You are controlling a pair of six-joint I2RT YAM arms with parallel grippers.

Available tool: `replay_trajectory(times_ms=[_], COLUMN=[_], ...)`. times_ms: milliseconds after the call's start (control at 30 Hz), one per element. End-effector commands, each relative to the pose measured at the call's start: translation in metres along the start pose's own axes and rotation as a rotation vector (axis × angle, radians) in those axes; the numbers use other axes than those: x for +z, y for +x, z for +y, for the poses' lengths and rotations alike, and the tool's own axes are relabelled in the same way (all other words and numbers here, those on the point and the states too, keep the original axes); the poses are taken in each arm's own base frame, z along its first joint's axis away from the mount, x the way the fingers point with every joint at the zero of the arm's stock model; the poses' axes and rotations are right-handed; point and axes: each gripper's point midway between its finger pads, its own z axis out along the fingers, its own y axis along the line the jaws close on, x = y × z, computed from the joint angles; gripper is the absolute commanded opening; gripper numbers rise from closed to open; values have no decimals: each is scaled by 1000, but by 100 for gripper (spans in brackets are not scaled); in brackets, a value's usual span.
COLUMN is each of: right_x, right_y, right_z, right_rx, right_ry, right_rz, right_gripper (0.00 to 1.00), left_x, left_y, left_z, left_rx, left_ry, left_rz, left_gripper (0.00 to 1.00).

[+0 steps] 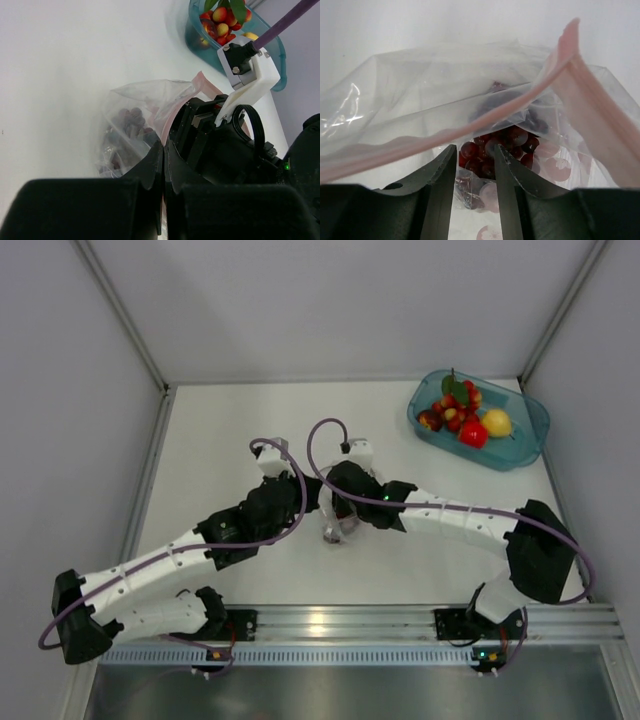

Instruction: Open the zip-top bag and remove the fake food

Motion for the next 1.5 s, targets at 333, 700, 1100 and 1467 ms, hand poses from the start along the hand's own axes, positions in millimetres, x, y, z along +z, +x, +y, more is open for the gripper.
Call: replay_trajectory(times_ms=[333,700,1100,1467], right_x=[45,87,87,53], right_y=[20,41,26,-2], right_z=[-25,-42,-48,-33], right_rx=[-60,-70,-126,-110], right_ry=[166,194,196,69], right_rz=[39,95,30,-79], right_gripper=[52,58,3,0], left_x=[-8,-12,-10,-6], left_y=[-19,-23,-21,-20], left_z=[-17,-15,-12,-4], left_rx=[-19,-9,9,17], left_ry=[55,52,35,-1], left_rz=[-29,-36,-33,-46], left_gripper=[0,0,0,0])
